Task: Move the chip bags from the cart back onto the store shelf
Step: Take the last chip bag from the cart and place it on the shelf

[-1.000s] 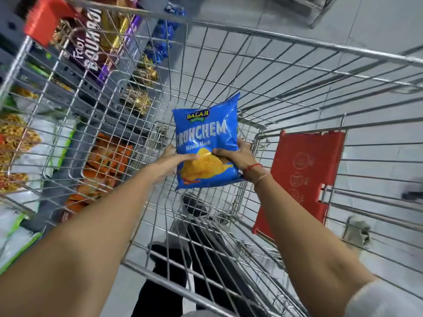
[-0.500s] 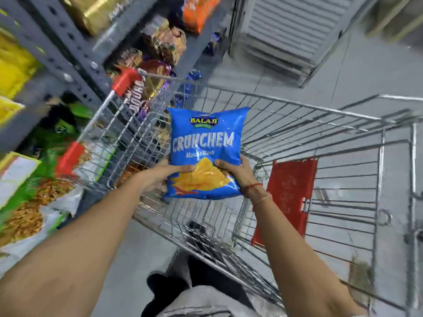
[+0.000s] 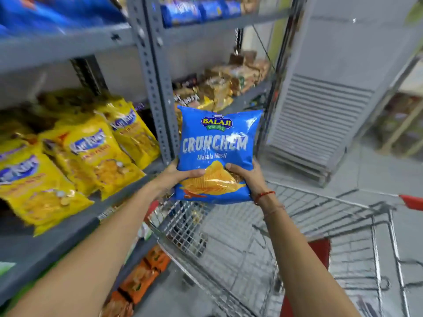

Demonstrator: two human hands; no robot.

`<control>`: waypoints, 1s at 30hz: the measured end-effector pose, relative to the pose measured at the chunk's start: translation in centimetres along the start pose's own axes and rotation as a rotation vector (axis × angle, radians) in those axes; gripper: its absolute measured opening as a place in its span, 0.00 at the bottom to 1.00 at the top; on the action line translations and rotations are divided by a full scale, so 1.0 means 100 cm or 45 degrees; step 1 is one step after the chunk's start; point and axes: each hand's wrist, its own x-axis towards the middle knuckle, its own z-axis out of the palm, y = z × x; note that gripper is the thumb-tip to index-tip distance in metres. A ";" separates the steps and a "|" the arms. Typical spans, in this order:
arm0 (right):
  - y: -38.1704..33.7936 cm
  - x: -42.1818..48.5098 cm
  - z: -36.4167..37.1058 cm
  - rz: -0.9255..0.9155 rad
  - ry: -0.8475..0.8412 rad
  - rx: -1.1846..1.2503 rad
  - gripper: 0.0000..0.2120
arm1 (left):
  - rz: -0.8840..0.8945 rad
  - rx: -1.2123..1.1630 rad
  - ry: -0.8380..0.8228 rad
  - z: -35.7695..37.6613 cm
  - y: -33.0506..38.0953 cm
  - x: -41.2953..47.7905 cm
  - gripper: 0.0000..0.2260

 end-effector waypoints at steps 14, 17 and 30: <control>-0.174 -0.005 0.227 -0.480 -0.630 0.127 0.17 | 0.761 0.246 0.770 -0.124 0.179 -0.172 0.46; -0.192 -0.016 0.284 -0.557 -0.782 0.152 0.15 | 0.843 0.290 0.922 -0.149 0.198 -0.225 0.42; -0.183 -0.089 0.506 -0.643 -1.071 0.056 0.21 | 0.827 0.333 1.533 -0.239 0.200 -0.403 0.31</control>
